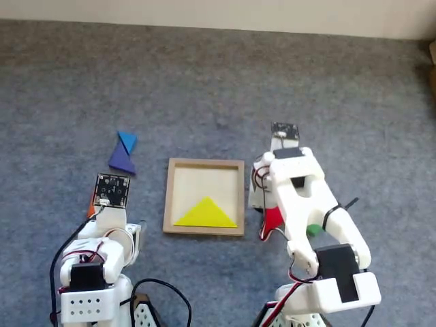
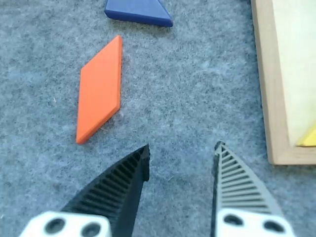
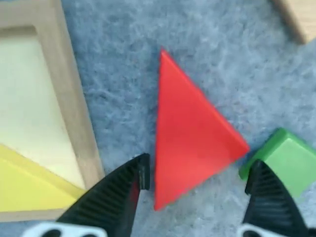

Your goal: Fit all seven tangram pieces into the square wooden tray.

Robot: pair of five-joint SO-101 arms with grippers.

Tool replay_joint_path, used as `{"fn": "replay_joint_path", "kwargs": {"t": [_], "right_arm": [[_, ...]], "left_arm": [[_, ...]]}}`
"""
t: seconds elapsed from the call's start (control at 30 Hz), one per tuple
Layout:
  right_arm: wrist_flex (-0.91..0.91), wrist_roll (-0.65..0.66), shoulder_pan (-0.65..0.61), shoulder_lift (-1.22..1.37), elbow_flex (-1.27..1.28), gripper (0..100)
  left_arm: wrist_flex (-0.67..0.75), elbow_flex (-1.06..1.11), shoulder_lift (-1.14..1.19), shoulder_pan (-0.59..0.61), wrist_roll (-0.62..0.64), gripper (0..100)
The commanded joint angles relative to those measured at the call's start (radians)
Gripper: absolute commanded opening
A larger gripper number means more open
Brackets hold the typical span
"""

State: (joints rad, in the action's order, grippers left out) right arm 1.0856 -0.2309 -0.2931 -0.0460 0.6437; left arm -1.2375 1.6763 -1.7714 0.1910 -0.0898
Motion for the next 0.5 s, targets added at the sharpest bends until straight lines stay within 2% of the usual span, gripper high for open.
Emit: {"fn": "replay_joint_path", "kwargs": {"t": [0.0, 0.47], "right_arm": [[-0.035, 0.014, -0.007, -0.047, 0.038, 30.6], [-0.117, 0.017, -0.005, -0.047, 0.047, 30.6]], "left_arm": [[-0.005, 0.021, -0.050, 0.005, 0.009, 21], [-0.005, 0.021, -0.050, 0.005, 0.009, 21]]}}
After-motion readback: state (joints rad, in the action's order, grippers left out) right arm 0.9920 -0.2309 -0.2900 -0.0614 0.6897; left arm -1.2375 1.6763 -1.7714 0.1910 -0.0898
